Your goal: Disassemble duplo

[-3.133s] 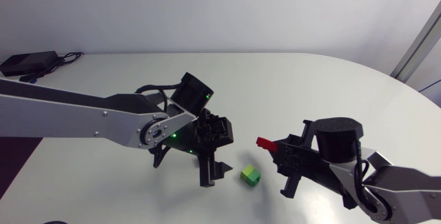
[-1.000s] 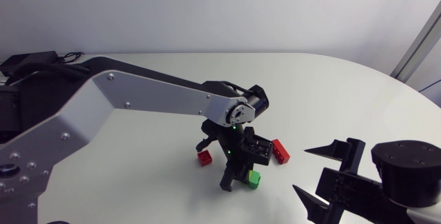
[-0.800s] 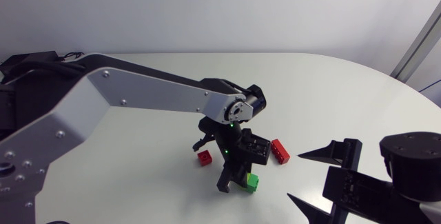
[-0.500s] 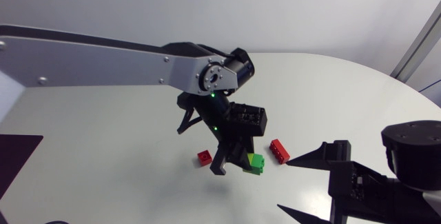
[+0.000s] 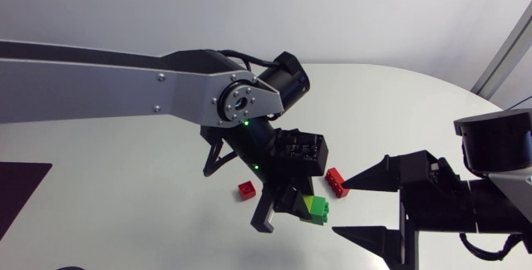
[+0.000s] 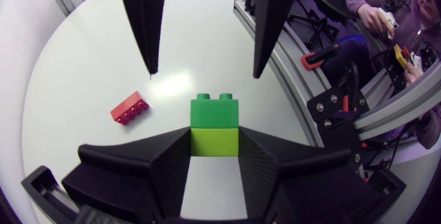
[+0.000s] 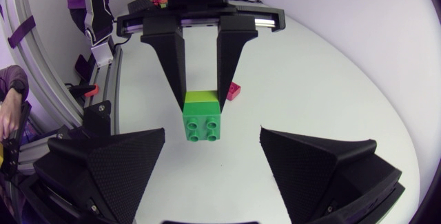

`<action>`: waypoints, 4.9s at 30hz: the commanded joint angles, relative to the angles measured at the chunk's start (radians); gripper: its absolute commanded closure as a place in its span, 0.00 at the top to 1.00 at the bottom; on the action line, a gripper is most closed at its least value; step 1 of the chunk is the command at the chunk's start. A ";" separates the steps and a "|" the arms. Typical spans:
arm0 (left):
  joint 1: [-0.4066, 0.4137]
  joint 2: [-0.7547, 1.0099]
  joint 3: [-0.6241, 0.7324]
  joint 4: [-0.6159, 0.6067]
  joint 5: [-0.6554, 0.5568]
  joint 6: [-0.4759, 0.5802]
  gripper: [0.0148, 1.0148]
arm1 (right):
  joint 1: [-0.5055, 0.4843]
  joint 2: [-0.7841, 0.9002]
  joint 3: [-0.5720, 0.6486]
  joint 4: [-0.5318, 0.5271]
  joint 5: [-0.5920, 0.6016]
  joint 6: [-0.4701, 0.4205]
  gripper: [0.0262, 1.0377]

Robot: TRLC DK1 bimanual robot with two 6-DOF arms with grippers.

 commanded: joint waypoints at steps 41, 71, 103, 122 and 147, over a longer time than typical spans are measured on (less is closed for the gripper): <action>-0.045 -0.064 0.024 0.005 0.019 -0.046 0.54 | 0.102 0.058 0.016 0.001 0.002 0.041 0.17; -0.005 -0.024 0.004 0.006 0.044 -0.016 0.46 | 0.142 -0.014 0.042 -0.039 0.005 0.084 0.17; 0.056 -0.156 -0.162 0.005 0.027 0.033 0.34 | 0.065 -0.033 0.071 -0.119 -0.026 0.007 0.17; 0.036 0.030 -0.234 0.282 -0.349 -0.263 0.54 | 0.242 0.292 -0.021 0.242 0.427 0.015 0.18; 0.150 -0.185 -0.377 0.433 -0.464 -0.388 0.96 | 0.393 0.680 0.010 0.455 0.643 -0.013 0.45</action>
